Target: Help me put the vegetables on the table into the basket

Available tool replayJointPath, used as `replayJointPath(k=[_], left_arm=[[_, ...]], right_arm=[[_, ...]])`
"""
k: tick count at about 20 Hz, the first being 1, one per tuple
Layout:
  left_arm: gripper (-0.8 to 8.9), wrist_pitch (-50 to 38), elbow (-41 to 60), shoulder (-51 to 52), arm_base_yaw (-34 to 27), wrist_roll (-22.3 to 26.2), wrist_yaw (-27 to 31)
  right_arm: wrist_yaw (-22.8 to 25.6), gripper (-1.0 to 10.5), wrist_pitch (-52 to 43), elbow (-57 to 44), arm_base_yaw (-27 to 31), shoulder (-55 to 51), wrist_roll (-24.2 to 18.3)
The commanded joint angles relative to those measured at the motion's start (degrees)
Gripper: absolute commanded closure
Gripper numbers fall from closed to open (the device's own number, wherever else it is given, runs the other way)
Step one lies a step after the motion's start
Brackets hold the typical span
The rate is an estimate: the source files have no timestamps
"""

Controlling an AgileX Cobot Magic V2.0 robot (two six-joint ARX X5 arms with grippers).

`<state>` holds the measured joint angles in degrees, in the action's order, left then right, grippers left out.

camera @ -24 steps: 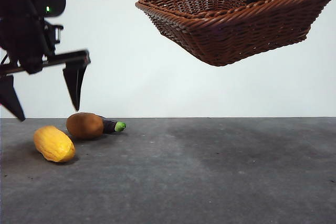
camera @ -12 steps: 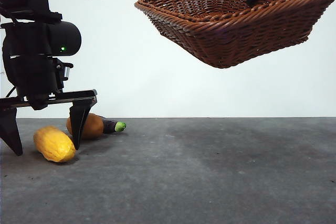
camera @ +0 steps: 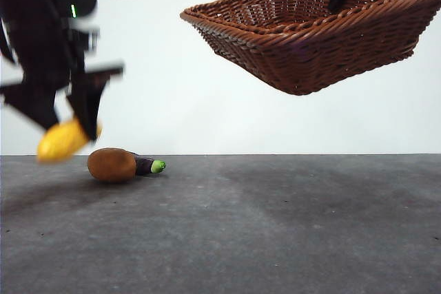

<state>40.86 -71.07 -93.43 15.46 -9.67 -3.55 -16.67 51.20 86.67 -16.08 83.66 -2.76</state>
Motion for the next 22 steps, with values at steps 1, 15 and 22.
replayJointPath(k=[1, 15, 22], left_arm=[[8.22, 0.0, 0.04, 7.32, 0.07, 7.34, -1.31], [8.22, 2.14, 0.28, 13.73, 22.51, 17.38, -5.86], [8.22, -8.02, 0.28, 3.23, 26.69, 17.33, -11.91]], right_arm=[[-0.24, 9.6, 0.31, 0.28, -0.02, 2.82, 1.25], [-1.4, 9.6, -5.33, 0.28, -10.58, 17.75, 7.08], [-1.57, 9.6, -5.27, 0.28, -10.56, 17.75, 6.75]])
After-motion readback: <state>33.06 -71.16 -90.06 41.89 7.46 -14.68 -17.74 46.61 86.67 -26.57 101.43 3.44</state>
